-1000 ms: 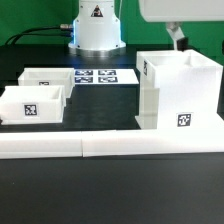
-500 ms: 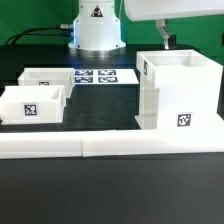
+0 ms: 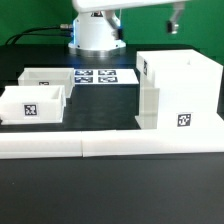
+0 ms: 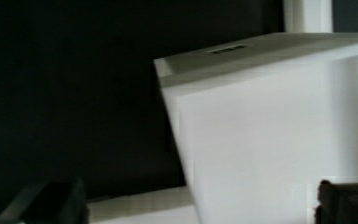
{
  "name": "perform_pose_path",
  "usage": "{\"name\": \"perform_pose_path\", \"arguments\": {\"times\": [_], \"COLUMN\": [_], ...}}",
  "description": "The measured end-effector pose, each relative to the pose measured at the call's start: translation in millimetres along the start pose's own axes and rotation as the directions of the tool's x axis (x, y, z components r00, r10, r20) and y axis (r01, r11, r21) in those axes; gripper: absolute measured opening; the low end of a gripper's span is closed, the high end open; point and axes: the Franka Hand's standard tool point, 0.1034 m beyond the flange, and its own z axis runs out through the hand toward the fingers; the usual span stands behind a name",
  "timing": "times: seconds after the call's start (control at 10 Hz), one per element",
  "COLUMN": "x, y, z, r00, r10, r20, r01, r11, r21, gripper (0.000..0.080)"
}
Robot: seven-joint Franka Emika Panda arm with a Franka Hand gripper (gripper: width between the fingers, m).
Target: Assemble drawer
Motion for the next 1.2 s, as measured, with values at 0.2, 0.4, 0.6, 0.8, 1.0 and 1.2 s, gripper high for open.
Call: {"name": "perform_pose_path", "arguments": {"times": [0.2, 0.4, 0.6, 0.8, 1.0, 1.2], "x": [0.1, 0.0, -5.5, -11.9, -14.5, -20.2], "y": [-3.0, -2.5, 19.7, 61.7, 83.0, 101.5], "z": [1.5, 1.8, 1.7, 1.5, 14.1, 38.3], "r00": [1.000, 1.000, 0.999, 0.998, 0.997, 0.994], "r10": [0.003, 0.004, -0.040, -0.057, -0.070, -0.098], "r20": [0.002, 0.003, 0.019, 0.014, -0.019, -0.045], "r01": [-0.003, -0.004, 0.040, 0.057, 0.069, 0.095], "r11": [1.000, 1.000, 0.999, 0.998, 0.997, 0.993], "r21": [0.000, 0.000, -0.007, -0.020, -0.041, -0.070], "gripper": [0.0649, 0.0649, 0.0649, 0.0649, 0.0649, 0.0649]}}
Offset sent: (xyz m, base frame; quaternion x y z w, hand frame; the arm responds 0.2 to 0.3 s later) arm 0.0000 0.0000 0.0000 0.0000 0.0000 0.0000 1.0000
